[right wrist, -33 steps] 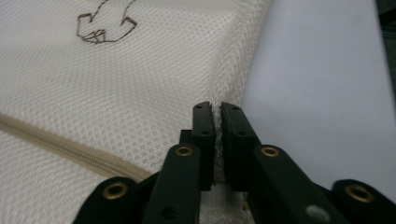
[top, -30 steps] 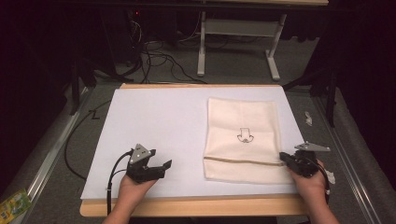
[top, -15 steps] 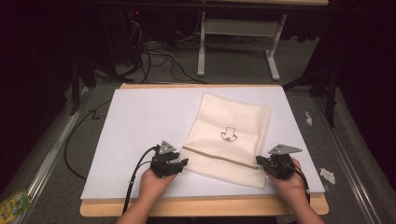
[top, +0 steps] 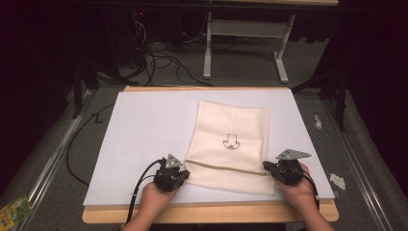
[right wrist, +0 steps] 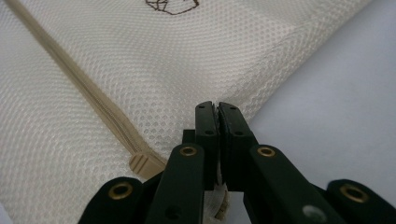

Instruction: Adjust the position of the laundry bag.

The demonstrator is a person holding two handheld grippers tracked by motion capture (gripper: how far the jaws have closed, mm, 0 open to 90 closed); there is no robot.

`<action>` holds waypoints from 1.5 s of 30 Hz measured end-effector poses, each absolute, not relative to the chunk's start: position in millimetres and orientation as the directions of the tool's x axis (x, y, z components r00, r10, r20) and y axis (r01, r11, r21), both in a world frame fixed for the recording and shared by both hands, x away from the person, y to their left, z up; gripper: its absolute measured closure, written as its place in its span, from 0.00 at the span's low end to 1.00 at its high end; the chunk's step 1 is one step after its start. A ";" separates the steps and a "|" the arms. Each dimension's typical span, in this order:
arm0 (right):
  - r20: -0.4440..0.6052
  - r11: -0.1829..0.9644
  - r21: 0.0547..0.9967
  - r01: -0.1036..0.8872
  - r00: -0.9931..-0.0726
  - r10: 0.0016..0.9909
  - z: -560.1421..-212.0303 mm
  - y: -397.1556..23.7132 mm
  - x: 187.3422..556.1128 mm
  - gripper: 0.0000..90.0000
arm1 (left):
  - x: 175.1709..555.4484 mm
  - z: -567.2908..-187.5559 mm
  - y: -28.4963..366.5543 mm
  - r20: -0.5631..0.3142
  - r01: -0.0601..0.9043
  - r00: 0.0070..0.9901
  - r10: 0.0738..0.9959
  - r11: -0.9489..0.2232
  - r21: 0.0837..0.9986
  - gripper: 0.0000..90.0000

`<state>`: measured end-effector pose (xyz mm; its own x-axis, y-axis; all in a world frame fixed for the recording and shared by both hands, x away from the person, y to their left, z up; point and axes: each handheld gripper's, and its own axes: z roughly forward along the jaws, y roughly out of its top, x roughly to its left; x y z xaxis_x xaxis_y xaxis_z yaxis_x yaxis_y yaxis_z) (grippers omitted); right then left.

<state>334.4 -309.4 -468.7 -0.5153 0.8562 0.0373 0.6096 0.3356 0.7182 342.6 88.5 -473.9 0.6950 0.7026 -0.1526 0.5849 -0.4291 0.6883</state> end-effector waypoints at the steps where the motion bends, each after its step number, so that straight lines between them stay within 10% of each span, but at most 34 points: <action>1: 0.037 0.336 0.718 0.610 -0.515 0.856 -468.7 -309.4 334.4 0.98 | 337.2 -472.7 90.3 -0.149 0.582 0.704 0.695 -0.444 0.681 0.97; 9: 0.038 0.355 0.717 0.600 -0.542 0.839 -468.8 -300.8 333.0 0.89 | 312.3 -472.9 102.6 -0.184 0.600 0.699 0.691 -0.427 0.676 0.93; 14: 0.047 0.281 0.760 0.586 -0.481 0.875 -459.3 -312.0 323.7 0.72 | 312.9 -466.6 108.2 -0.162 0.556 0.699 0.696 -0.387 0.735 0.71; 30: 0.082 0.301 0.706 0.641 -0.496 0.865 -464.6 -316.2 305.7 0.70 | 329.0 -466.8 117.5 -0.143 0.534 0.646 0.750 -0.309 0.787 0.45; 41: 0.095 0.313 0.687 0.656 -0.508 0.856 -471.5 -314.0 309.1 0.75 | 375.8 -481.9 99.8 -0.216 0.605 0.628 0.748 -0.294 0.740 0.63; 45: 0.123 0.297 0.687 0.663 -0.509 0.852 -472.6 -316.3 311.1 0.75 | 370.5 -482.9 95.1 -0.157 0.574 0.647 0.747 -0.341 0.744 0.93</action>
